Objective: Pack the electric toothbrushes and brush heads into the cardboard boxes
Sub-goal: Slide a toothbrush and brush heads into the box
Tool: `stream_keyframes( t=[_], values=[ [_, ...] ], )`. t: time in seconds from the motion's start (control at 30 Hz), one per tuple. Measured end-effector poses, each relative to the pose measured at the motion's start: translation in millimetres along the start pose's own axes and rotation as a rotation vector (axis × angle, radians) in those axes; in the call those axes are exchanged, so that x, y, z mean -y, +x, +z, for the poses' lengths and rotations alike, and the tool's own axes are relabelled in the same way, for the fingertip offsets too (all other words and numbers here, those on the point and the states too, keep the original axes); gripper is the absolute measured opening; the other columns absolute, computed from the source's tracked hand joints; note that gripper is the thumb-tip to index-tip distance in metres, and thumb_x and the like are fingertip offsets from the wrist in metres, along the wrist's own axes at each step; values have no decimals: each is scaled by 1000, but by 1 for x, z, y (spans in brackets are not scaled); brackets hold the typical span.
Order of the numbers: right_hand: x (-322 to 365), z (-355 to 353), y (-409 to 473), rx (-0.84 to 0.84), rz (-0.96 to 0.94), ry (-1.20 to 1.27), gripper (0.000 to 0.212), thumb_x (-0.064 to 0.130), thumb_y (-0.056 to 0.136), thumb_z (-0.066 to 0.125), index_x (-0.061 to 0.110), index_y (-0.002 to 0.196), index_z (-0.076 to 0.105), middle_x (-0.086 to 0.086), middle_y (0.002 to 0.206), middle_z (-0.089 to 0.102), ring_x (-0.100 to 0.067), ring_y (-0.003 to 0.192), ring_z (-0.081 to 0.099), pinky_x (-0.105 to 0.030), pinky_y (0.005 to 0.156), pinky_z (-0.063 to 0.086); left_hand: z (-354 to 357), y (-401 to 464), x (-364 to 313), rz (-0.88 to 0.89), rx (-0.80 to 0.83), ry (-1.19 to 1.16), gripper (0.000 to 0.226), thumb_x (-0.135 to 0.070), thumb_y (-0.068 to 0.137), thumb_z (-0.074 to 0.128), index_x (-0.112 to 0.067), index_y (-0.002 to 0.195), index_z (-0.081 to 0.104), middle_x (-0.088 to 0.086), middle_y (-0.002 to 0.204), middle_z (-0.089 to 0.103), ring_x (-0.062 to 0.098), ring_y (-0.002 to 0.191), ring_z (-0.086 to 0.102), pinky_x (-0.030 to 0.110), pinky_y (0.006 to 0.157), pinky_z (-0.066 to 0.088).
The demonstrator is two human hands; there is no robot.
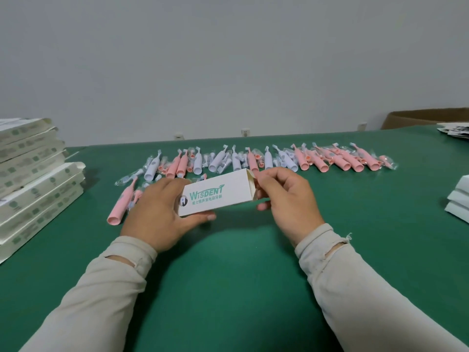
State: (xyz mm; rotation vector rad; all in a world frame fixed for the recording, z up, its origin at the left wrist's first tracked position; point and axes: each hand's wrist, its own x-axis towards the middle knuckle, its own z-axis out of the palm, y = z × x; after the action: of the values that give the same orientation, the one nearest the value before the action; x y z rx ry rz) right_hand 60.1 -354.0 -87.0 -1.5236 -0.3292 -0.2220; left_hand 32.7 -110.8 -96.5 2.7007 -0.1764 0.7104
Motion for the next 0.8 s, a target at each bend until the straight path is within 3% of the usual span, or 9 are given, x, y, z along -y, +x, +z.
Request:
stream_keyframes(
  t=[0.07, 0.13, 0.27, 0.3, 0.4, 0.5, 0.63, 0.8],
  values=[
    [1, 0, -1, 28, -5, 13, 13, 35, 84, 66, 24, 81, 71, 7, 70, 69, -6, 68, 64, -24, 61, 54, -1, -1, 1, -9, -29, 29, 80, -87, 64, 56, -30, 120, 57, -6, 113, 58, 14, 99, 45, 34, 82, 39],
    [0, 1, -2, 44, 16, 37, 16, 37, 78, 68, 23, 86, 71, 6, 73, 71, -6, 71, 66, -24, 62, 54, -2, -1, 1, -27, -47, 41, 85, -90, 61, 52, -29, 121, 57, -3, 117, 59, 18, 104, 47, 39, 87, 43],
    [1, 2, -1, 73, 40, 75, 19, 21, 74, 66, 19, 93, 67, 4, 83, 76, -5, 76, 69, -28, 65, 56, -3, -3, 1, -56, -67, 28, 88, -92, 60, 51, -28, 120, 58, -2, 113, 58, 22, 106, 50, 44, 89, 46],
    [2, 2, -2, 90, 32, 92, 15, 14, 76, 65, 21, 89, 65, 5, 85, 76, -5, 78, 69, -31, 67, 58, -4, -3, 1, -64, -67, 17, 90, -93, 60, 50, -27, 120, 58, -2, 111, 59, 23, 104, 51, 44, 89, 46],
    [4, 0, -3, 150, -40, 33, 34, -1, 84, 61, 32, 75, 64, 5, 90, 75, -8, 85, 67, -43, 80, 57, -5, -4, 0, -79, -55, -4, 90, -92, 59, 52, -25, 119, 59, 0, 108, 60, 23, 102, 51, 45, 89, 46],
    [5, 0, -6, 193, -102, -76, 31, 11, 80, 58, 37, 94, 68, 9, 104, 70, -17, 92, 63, -44, 88, 57, -5, -5, 0, -83, -46, -26, 84, -90, 58, 54, -30, 116, 60, -3, 104, 59, 21, 98, 50, 43, 86, 45],
    [7, -1, -6, 220, -108, -43, 59, 9, 81, 57, 58, 112, 64, 8, 111, 64, -10, 89, 58, -42, 88, 58, -5, -4, 0, -79, -36, -40, 80, -88, 60, 55, -31, 115, 59, -7, 102, 57, 20, 96, 48, 41, 84, 44],
    [9, -3, -6, 291, -84, -42, 66, -6, 84, 57, 48, 122, 63, 3, 107, 58, -17, 86, 56, -46, 93, 55, -6, -5, 3, -27, -34, -69, 80, -87, 59, 56, -31, 116, 58, -12, 99, 53, 16, 94, 47, 34, 79, 37]
  ],
)
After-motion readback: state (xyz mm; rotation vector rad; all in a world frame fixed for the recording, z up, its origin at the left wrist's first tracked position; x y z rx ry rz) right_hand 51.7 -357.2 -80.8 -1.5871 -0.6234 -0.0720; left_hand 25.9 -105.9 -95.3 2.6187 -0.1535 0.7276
